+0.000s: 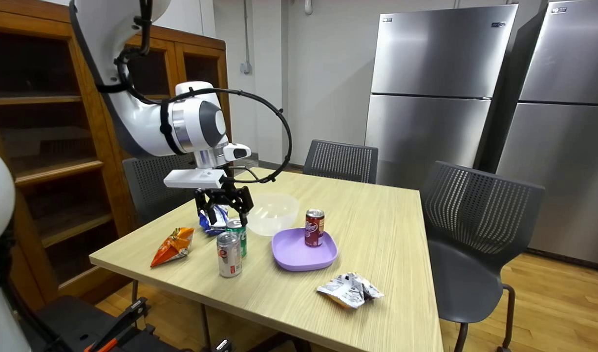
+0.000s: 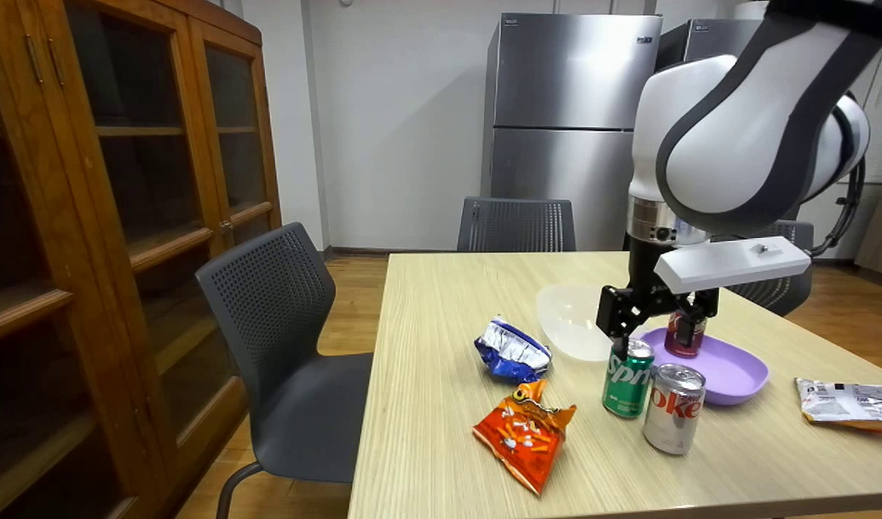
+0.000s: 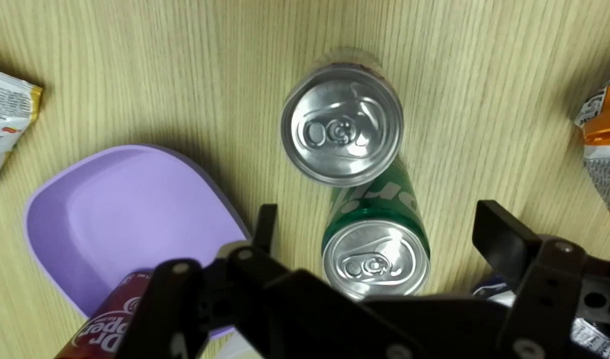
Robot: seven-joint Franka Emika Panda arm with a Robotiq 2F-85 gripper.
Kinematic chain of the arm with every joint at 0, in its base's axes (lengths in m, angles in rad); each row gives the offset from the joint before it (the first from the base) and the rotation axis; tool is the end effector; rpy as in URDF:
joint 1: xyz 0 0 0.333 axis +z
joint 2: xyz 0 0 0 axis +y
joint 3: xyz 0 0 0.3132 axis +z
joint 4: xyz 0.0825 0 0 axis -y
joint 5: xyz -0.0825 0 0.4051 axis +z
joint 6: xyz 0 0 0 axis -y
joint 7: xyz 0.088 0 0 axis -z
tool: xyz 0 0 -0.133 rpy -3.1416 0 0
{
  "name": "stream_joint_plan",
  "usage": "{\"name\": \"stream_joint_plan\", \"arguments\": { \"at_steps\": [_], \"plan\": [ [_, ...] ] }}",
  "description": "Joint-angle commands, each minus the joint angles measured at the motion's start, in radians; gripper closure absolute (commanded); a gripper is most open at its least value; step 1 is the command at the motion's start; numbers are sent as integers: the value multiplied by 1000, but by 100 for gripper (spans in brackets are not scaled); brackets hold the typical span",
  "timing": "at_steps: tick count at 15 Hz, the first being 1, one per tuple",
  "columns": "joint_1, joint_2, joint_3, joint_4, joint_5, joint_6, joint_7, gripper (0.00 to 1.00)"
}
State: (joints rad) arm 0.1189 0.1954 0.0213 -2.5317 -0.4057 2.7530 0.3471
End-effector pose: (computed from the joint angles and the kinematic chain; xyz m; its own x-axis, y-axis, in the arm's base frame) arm 0.4631 0.0783 0.1550 0.9843 0.1695 0.0501 0.1606 -0.9760 0.1469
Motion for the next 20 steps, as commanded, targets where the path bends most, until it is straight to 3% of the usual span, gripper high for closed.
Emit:
{"name": "stream_joint_plan", "arguments": {
  "at_steps": [1, 8, 9, 10, 14, 20],
  "plan": [
    [48, 74, -43, 79, -13, -4, 49, 0],
    [101, 164, -88, 157, 15, -9, 45, 0],
    [105, 171, -90, 164, 20, -10, 43, 25],
    [108, 177, -91, 170, 27, -12, 36, 26],
    [117, 181, -95, 182, 47, -16, 29, 58],
    [123, 128, -102, 162, 55, -27, 27, 60]
  ]
}}
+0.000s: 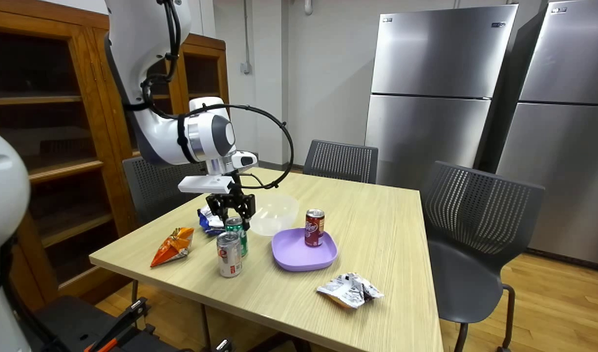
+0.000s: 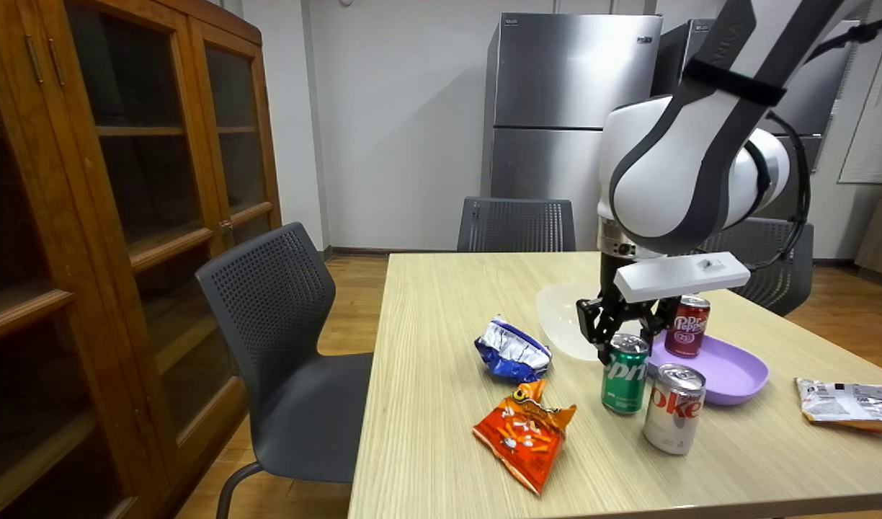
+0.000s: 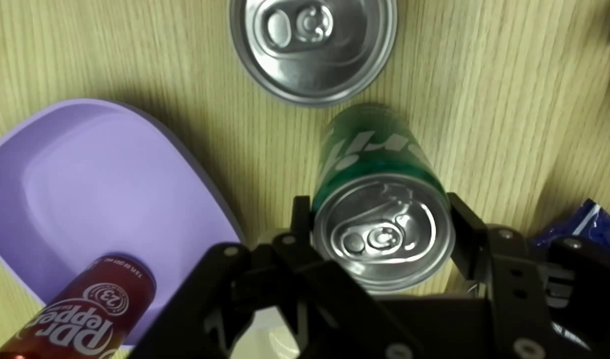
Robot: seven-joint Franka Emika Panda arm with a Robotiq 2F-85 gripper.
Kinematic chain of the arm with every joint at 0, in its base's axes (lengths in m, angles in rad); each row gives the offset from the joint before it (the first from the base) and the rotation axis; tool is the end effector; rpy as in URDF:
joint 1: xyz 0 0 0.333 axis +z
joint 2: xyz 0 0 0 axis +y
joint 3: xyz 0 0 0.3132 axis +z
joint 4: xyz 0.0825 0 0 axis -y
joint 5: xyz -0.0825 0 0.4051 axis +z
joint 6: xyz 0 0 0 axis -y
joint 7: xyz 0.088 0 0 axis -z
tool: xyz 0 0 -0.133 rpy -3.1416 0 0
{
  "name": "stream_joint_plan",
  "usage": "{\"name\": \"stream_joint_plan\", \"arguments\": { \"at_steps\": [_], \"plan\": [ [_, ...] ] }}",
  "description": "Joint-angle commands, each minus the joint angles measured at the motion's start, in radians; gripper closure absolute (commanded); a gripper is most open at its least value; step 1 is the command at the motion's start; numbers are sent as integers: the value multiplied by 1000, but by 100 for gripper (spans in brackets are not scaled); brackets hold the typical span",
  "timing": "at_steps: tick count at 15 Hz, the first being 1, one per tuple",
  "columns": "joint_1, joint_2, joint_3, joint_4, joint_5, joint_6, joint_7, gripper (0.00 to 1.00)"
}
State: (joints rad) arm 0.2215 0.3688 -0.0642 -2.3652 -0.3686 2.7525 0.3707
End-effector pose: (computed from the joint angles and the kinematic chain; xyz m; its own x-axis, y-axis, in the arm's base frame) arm 0.5071 0.0891 0.1242 0.9897 0.1349 0.0473 0.1259 -0.9793 0.1582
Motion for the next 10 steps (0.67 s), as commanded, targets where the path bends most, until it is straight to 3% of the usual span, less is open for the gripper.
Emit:
{"name": "stream_joint_plan", "arguments": {
  "at_steps": [1, 10],
  "plan": [
    [16, -54, -15, -9, 23, -29, 1, 60],
    [-27, -141, -38, -45, 59, -16, -13, 60]
  ]
}}
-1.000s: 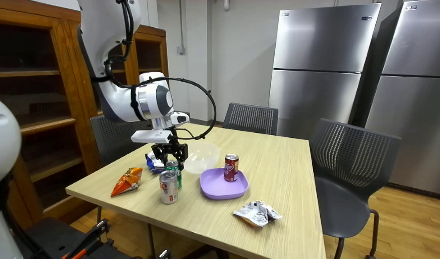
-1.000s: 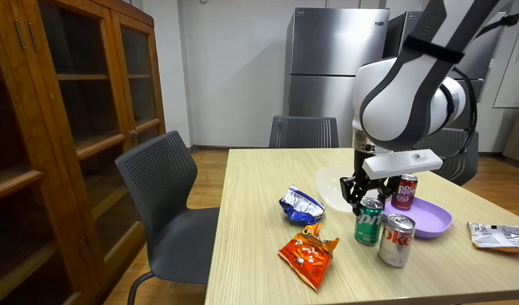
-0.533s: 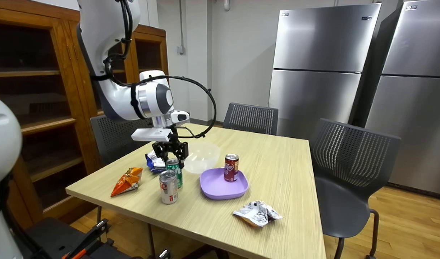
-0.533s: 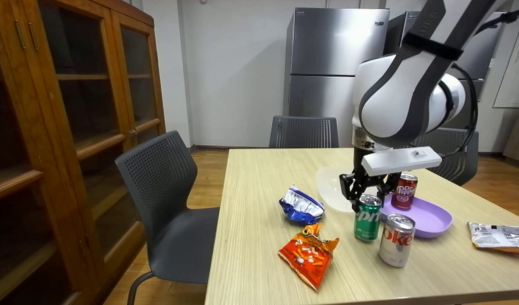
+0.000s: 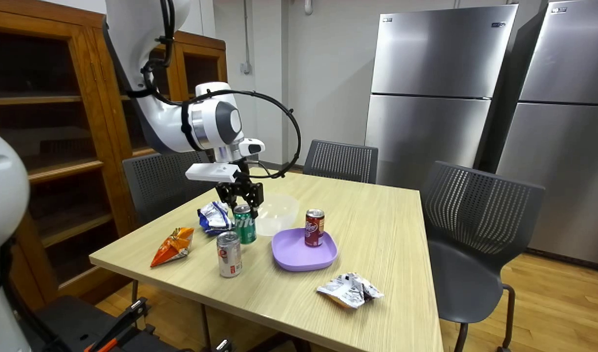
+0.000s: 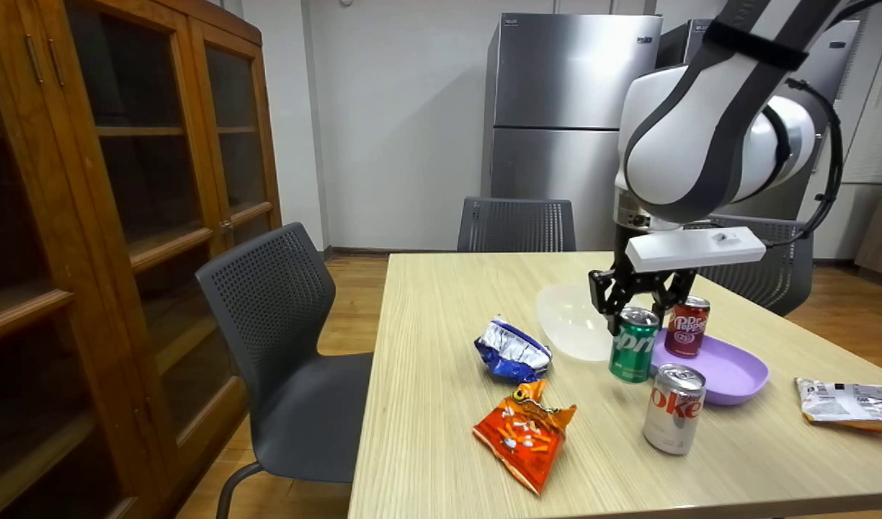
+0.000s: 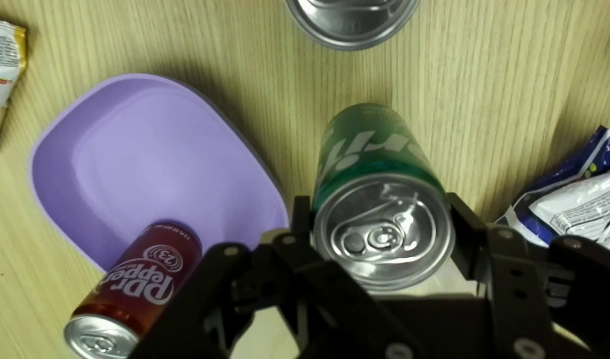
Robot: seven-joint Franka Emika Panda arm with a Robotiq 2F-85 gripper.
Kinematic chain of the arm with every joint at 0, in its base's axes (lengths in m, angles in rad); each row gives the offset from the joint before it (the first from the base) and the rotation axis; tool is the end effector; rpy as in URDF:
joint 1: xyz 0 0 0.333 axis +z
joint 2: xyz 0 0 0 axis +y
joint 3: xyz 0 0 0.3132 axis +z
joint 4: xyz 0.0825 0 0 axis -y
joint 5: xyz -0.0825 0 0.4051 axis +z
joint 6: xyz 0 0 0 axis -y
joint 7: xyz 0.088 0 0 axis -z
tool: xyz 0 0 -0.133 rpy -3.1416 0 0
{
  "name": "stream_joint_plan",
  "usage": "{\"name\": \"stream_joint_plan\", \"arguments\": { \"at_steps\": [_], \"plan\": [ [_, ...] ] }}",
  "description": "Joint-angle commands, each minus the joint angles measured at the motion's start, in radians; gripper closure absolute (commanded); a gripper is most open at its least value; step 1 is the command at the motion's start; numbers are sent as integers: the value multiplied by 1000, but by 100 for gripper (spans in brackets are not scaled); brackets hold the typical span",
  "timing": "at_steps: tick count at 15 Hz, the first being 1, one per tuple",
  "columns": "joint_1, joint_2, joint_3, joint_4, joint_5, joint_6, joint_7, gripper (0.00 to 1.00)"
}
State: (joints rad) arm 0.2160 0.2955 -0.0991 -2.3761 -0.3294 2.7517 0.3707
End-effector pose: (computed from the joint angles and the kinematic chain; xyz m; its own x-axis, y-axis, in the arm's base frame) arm 0.5198 0.0683 0.1590 0.9922 0.0596 0.1098 0.0434 -0.9886 0.1441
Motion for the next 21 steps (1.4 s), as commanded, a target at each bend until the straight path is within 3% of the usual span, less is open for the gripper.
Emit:
{"name": "stream_joint_plan", "arguments": {
  "at_steps": [1, 21],
  "plan": [
    [-29, -73, -6, -35, 25, -15, -15, 60],
    [-228, -5, -43, 81, 179, -35, -161, 60]
  ]
}}
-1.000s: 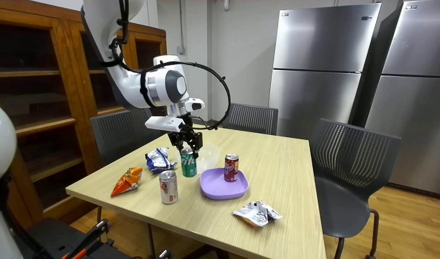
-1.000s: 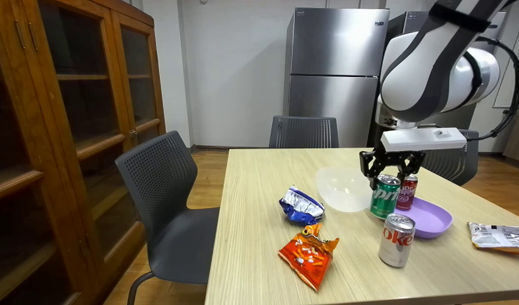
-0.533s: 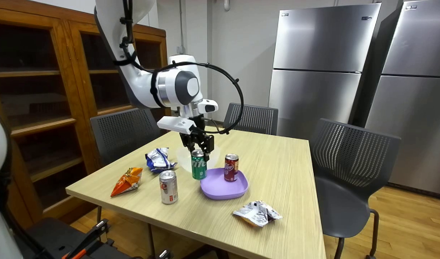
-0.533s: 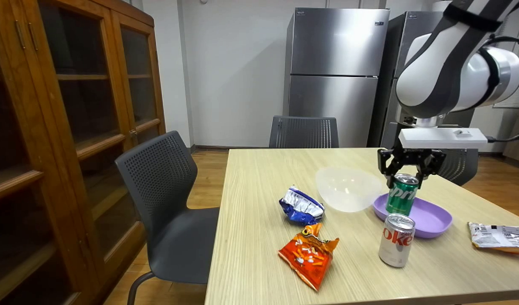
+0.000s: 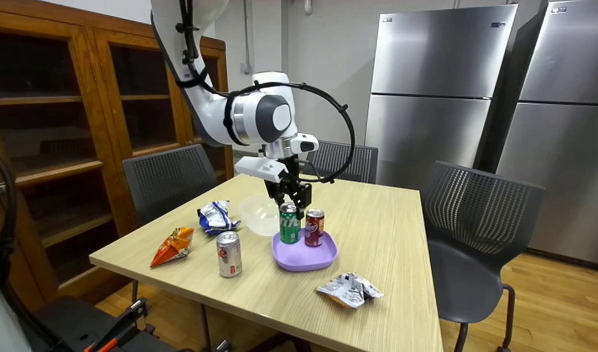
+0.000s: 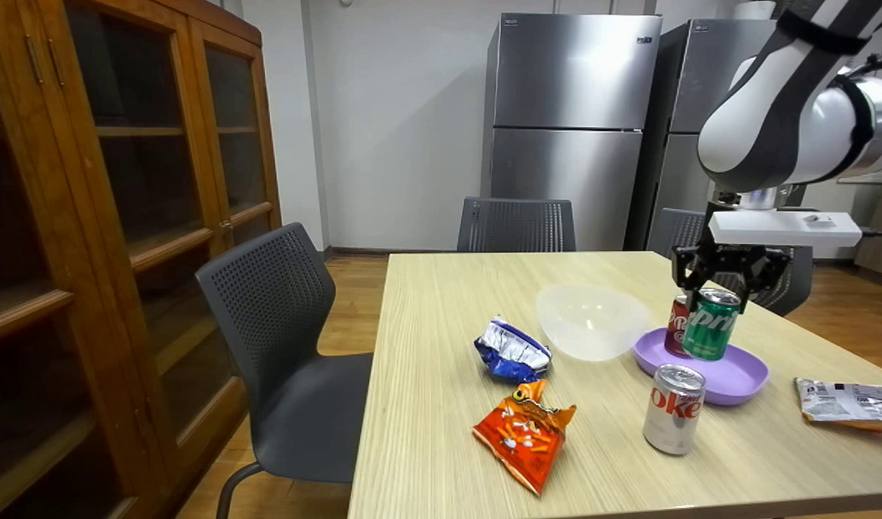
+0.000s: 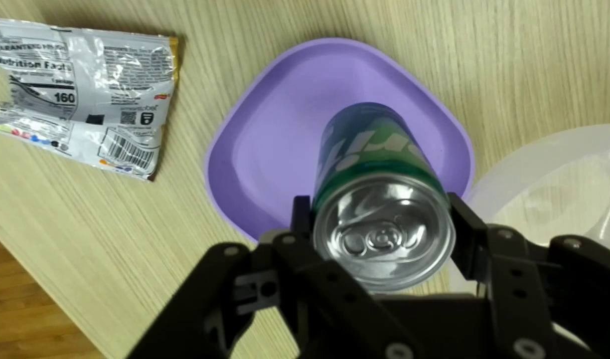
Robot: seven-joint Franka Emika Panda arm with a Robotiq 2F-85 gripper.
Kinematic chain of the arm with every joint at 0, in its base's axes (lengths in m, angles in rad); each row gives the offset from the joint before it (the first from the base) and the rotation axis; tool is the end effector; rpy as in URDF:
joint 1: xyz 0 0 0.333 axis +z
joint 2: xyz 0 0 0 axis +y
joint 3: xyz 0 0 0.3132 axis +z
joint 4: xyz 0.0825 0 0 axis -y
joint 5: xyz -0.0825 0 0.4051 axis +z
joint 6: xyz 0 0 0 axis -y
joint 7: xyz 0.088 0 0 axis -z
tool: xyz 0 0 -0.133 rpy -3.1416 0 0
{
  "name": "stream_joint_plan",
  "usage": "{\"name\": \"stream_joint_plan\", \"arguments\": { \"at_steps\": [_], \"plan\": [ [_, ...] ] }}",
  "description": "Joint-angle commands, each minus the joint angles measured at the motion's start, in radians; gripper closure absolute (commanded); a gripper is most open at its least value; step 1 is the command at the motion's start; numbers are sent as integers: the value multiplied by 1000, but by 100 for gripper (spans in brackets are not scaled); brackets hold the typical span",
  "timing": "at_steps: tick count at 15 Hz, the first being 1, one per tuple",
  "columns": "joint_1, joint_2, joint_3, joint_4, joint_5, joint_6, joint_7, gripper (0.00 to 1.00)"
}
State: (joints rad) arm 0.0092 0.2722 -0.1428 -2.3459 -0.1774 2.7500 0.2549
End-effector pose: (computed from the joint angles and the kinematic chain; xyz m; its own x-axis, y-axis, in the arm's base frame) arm 0.5378 -0.0698 0.1837 0.9663 -0.2102 0.1484 -0.2251 -0.9700 0.0918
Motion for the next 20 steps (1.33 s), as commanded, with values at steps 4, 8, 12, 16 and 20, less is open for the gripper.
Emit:
{"name": "stream_joint_plan", "arguments": {
  "at_steps": [4, 8, 12, 16, 20],
  "plan": [
    [-40, 62, -12, 100, 29, -47, -57, 60],
    [-54, 108, -25, 146, 29, -61, -67, 60],
    [-67, 152, -33, 191, 33, -75, -77, 60],
    [-76, 191, -31, 231, 44, -96, -88, 60],
    [-79, 215, -31, 258, 54, -111, -94, 60]
  ]
}}
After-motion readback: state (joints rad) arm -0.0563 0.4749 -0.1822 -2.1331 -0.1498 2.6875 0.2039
